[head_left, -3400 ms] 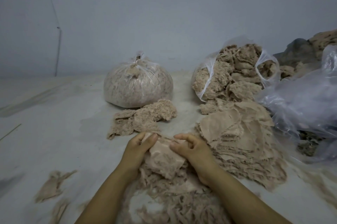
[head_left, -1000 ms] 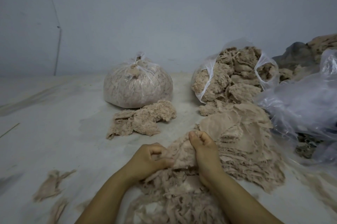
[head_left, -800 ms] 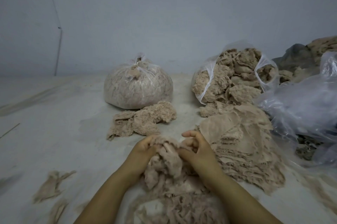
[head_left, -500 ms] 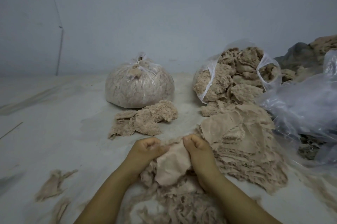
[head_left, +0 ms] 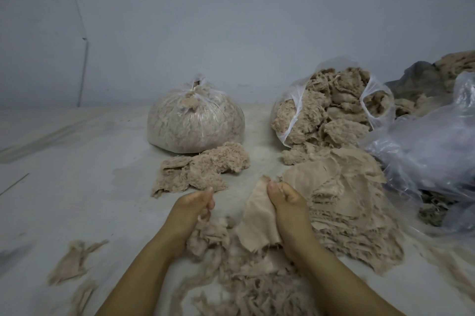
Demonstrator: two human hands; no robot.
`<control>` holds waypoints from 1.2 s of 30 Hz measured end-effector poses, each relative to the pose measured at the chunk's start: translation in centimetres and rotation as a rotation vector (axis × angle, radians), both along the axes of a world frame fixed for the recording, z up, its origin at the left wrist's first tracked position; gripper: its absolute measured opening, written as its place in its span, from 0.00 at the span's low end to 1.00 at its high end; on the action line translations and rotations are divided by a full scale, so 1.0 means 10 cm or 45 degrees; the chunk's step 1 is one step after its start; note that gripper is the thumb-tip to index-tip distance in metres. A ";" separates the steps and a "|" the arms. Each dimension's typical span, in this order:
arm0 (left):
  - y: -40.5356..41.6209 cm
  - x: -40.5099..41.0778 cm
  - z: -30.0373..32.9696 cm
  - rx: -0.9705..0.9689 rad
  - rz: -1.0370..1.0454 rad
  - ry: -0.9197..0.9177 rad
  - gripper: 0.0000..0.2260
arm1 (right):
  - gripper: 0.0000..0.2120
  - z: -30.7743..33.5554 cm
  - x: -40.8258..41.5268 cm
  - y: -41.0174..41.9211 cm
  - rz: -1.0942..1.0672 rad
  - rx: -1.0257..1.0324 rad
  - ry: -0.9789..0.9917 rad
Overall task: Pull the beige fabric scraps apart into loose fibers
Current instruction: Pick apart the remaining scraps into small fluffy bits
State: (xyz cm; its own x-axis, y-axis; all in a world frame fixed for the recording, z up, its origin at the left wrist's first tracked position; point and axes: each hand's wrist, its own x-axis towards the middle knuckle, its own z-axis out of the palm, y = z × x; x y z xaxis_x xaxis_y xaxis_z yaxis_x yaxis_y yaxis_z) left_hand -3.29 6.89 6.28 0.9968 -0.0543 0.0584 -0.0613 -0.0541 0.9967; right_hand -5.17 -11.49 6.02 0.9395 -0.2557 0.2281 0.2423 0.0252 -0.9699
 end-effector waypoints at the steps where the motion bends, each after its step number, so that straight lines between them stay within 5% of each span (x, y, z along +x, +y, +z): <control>1: 0.02 0.00 0.00 -0.020 -0.039 -0.003 0.19 | 0.16 0.00 -0.01 -0.02 0.022 0.004 -0.004; 6: -0.22 -0.06 -0.07 0.093 -0.399 -0.021 0.26 | 0.14 -0.01 -0.04 0.11 0.272 0.130 0.001; 8: -0.26 -0.09 -0.08 0.065 -0.457 -0.030 0.11 | 0.14 0.02 -0.02 0.08 0.180 0.155 -0.001; 13: -0.19 -0.07 -0.01 0.007 -0.283 -0.053 0.11 | 0.06 0.07 0.09 -0.13 -0.084 0.007 0.023; 17: -0.21 -0.06 -0.04 0.067 -0.152 -0.042 0.14 | 0.10 0.28 0.22 -0.35 -0.287 -0.121 -0.064; 22: -0.20 0.02 -0.05 -0.461 -0.039 0.155 0.11 | 0.15 0.62 0.30 -0.77 -0.605 -0.995 0.030; 25: -0.24 0.04 -0.04 -0.600 -0.035 0.174 0.10 | 0.10 0.54 0.10 -0.44 -0.154 -0.806 -0.051; 28: -0.26 0.03 -0.06 -0.711 -0.018 0.171 0.12 | 0.16 0.21 -0.12 0.01 0.489 -0.814 0.128; 31: -0.22 -0.01 -0.04 -0.837 -0.154 0.213 0.16 | 0.10 -0.02 -0.06 0.20 0.385 -0.828 -0.024; 36: -0.14 -0.01 -0.04 -0.506 -0.247 0.108 0.19 | 0.15 -0.03 0.06 0.14 0.291 -0.090 0.153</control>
